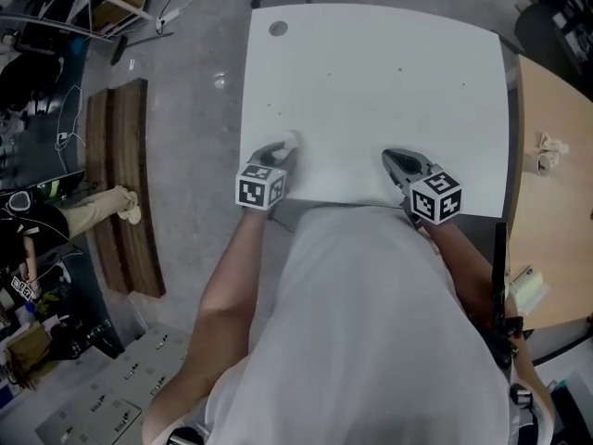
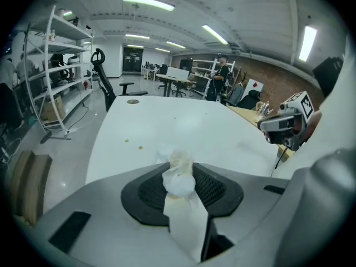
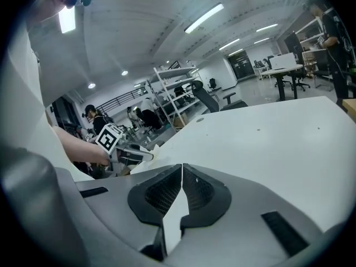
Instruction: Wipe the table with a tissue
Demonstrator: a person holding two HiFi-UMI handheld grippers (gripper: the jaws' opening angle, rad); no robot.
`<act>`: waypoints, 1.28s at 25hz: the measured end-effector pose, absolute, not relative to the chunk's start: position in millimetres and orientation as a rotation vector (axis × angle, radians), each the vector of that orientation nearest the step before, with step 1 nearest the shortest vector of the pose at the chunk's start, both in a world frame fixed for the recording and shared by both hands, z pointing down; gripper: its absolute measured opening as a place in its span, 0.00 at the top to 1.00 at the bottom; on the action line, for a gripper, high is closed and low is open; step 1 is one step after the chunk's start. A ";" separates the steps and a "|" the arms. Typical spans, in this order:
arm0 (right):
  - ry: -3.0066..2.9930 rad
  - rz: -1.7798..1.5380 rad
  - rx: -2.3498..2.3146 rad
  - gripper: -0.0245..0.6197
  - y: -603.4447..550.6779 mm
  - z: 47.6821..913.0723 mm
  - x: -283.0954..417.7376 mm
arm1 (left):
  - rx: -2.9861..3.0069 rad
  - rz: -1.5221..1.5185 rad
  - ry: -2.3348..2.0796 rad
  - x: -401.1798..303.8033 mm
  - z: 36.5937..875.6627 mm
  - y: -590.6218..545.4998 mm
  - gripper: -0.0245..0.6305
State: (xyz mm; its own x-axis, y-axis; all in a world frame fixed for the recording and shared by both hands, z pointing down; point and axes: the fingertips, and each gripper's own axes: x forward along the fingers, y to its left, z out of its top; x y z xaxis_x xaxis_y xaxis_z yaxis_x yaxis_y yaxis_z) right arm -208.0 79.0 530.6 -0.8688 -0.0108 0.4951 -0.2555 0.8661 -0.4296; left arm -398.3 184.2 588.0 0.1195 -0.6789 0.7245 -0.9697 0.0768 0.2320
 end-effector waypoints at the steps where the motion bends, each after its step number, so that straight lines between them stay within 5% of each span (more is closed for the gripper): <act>1: -2.553 0.676 0.190 0.93 81.3 529.0 -215.7 | 1.658 0.508 -1.630 -409.1 586.7 188.2 0.77; 16: -2.574 0.789 0.309 0.93 91.4 521.1 -264.2 | 1.644 0.549 -1.586 -533.1 594.2 159.2 0.77; 32: -2.505 0.912 0.514 0.93 95.6 542.0 -240.3 | 1.852 1.196 -1.351 -558.6 624.0 112.9 0.77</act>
State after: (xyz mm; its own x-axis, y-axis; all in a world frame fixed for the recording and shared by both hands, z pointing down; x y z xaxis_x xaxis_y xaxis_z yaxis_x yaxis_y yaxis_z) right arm -240.3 95.6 542.0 -0.8420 -0.1944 0.5033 -0.4724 0.7161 -0.5138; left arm -558.6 112.9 624.0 0.0994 -0.4483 0.8883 -0.9361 -0.3447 -0.0693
